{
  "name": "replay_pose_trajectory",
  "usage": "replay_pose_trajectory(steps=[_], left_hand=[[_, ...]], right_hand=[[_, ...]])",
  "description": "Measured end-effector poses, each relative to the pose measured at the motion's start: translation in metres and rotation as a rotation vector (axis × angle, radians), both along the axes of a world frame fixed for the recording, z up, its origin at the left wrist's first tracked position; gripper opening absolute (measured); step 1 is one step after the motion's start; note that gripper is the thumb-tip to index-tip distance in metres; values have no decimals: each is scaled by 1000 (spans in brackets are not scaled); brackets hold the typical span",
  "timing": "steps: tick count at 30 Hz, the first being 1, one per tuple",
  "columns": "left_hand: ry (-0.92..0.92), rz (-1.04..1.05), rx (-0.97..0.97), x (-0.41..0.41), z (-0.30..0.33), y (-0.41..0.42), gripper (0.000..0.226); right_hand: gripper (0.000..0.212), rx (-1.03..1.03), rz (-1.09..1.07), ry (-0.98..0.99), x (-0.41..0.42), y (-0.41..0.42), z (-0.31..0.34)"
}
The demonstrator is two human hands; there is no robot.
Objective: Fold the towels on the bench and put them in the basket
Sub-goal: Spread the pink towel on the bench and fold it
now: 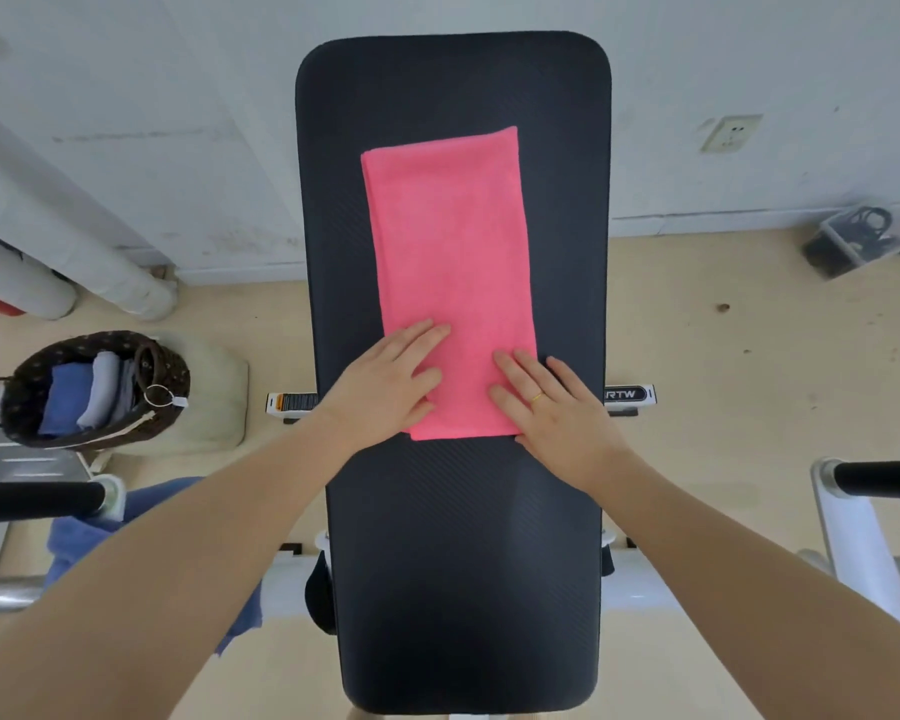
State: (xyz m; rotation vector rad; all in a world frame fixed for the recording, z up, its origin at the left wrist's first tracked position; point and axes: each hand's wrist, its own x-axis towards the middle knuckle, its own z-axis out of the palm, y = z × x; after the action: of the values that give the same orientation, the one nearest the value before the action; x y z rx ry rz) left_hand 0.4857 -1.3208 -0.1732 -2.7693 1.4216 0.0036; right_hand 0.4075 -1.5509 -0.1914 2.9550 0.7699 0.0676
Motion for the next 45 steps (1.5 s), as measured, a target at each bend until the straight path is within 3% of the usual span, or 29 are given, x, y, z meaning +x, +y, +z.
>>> replay_pose_trajectory(steps=[5,7,11,13,16,18,21,24,25,27,30,34,40,45], left_hand=[[101,-81,19,7,4,9,17],[68,-99,59,7,6,10,30],[22,-100,16,-6,9,1,35],[138,-58,-49,-16,8,-4,45],[400,155,-85,-30,11,-10,82],[404,241,-29,-35,13,-16,73],[382,285,90,-42,24,-27,29],[642,309,184,-51,38,-25,5],[718,302,181,-51,42,-22,12],[833,318,91,-48,50,-13,6],[838,396,-84,-37,58,-10,36],[818,557,-367,-20,52,-24,33],[680,769,-577,2,35,-43,36],[556,839,-505,2,20,-40,32]], right_hand=[[51,78,-20,11,0,3,-3],[37,125,-14,-37,1,4,-2],[40,216,-61,0,11,9,9],[36,295,-108,53,15,11,15],[30,507,-237,230,16,8,24],[26,542,-264,327,13,5,31],[17,421,-254,471,6,6,46],[5,446,-352,762,-6,8,54],[11,512,-390,799,-10,8,56],[25,706,-506,804,-17,6,57],[14,1011,-677,734,-19,2,57],[9,1234,-884,596,-8,1,51],[5,1008,-900,307,11,-5,39],[15,778,-912,340,25,-2,34]])
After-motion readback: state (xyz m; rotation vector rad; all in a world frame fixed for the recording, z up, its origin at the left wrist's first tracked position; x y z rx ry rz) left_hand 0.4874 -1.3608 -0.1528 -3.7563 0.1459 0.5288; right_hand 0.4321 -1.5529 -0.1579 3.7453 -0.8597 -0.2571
